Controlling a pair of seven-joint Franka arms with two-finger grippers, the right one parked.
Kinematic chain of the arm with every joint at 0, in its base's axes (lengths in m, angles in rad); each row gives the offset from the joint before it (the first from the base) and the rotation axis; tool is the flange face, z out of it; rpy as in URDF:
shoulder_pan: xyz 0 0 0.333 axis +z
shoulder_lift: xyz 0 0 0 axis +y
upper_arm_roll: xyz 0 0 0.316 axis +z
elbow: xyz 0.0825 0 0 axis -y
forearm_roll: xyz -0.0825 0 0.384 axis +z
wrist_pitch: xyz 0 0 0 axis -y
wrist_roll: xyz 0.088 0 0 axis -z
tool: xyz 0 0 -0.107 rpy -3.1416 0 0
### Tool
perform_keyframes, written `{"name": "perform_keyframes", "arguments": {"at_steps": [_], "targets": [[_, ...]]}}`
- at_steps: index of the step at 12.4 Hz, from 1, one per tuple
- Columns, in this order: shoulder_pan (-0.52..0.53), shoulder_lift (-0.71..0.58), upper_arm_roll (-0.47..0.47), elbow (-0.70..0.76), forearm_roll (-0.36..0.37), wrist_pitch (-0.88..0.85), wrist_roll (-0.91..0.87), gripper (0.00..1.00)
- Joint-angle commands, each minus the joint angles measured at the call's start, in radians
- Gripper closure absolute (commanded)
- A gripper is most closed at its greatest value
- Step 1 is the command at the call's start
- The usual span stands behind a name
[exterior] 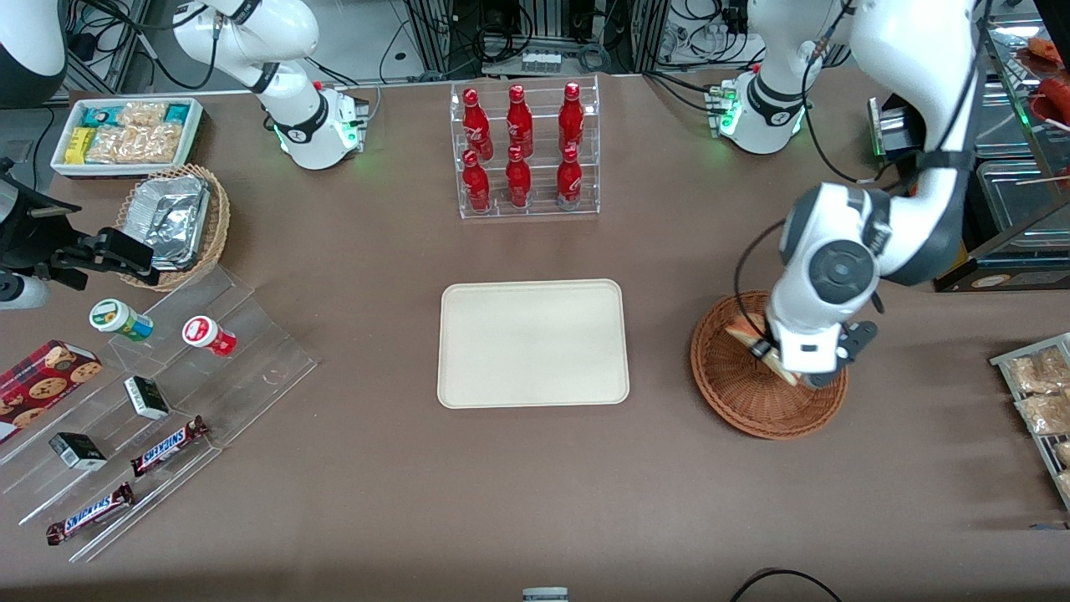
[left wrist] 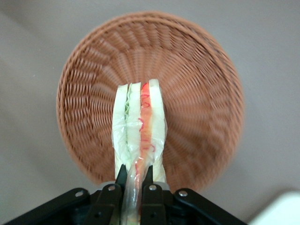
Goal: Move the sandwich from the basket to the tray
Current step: 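Lift the sandwich and carry it over the white tray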
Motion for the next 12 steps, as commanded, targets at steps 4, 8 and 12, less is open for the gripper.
{"name": "perform_keyframes", "arguments": {"at_steps": [4,8,12], "targets": [[-0.297,0.135,0.009,0.198,-0.002,-0.054,-0.005,1.00],[-0.404,0.257,0.006,0.332,-0.051,0.039,0.042,1.00],[-0.428,0.333,-0.019,0.332,-0.049,0.205,0.209,1.00]]}}
